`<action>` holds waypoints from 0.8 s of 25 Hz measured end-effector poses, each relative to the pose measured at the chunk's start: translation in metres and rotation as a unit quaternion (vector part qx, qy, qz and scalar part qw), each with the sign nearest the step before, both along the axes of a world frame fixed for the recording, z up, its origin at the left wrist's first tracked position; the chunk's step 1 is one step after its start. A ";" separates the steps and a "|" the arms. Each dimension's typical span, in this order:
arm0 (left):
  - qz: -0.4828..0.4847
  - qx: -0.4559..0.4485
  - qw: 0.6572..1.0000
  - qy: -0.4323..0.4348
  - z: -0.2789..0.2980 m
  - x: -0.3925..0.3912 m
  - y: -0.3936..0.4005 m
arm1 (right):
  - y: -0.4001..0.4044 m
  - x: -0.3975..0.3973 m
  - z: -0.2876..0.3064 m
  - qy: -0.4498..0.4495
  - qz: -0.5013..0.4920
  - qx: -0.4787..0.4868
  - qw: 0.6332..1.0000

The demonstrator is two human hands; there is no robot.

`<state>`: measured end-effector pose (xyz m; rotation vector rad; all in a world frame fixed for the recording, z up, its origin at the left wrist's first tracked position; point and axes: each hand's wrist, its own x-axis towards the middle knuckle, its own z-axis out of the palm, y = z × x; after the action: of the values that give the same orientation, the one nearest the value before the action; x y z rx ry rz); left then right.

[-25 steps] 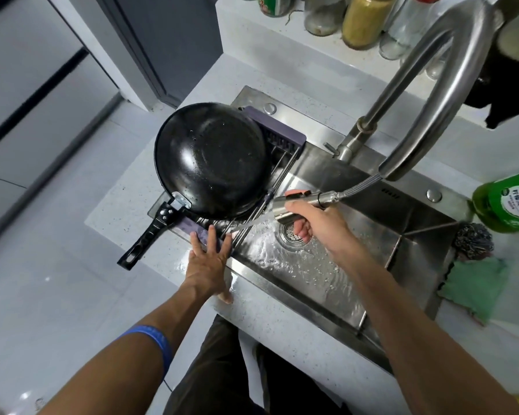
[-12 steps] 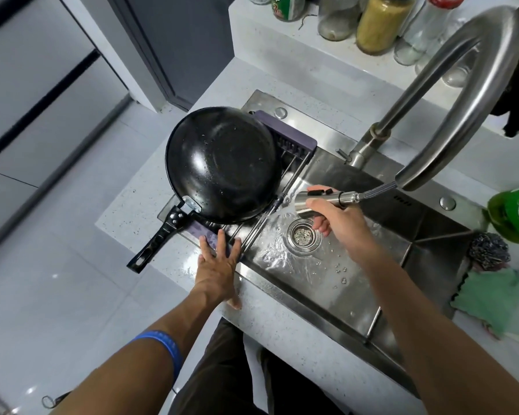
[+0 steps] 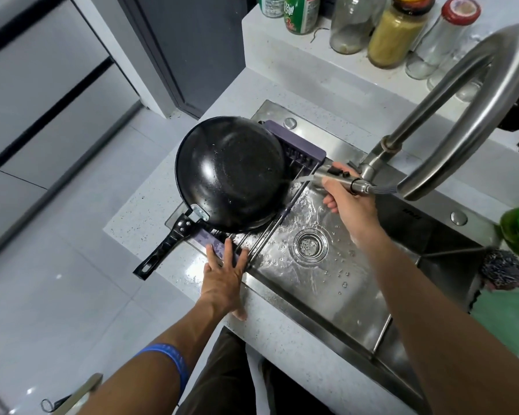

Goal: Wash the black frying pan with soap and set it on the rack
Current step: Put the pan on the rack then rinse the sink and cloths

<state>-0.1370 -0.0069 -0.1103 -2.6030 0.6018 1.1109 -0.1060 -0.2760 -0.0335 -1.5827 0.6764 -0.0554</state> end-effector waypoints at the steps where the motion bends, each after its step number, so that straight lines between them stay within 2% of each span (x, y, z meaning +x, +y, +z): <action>1: -0.001 0.000 1.000 0.000 0.000 0.001 -0.001 | 0.001 0.003 0.000 -0.001 0.000 0.001 1.000; 7: 0.009 0.000 1.000 0.010 0.000 -0.001 0.002 | 0.006 0.006 0.008 -0.005 -0.010 -0.012 1.000; 13: 0.004 -0.004 1.000 0.013 0.000 0.002 0.001 | -0.013 -0.026 0.012 0.065 -0.032 -0.163 0.984; 20: 0.003 -0.005 1.000 0.015 0.005 0.003 0.000 | -0.041 -0.052 0.022 0.162 0.029 -0.335 0.928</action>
<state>-0.1344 -0.0069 -0.1051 -2.6033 0.6074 1.1525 -0.1584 -0.3167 -0.0112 -2.3030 0.9277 0.0233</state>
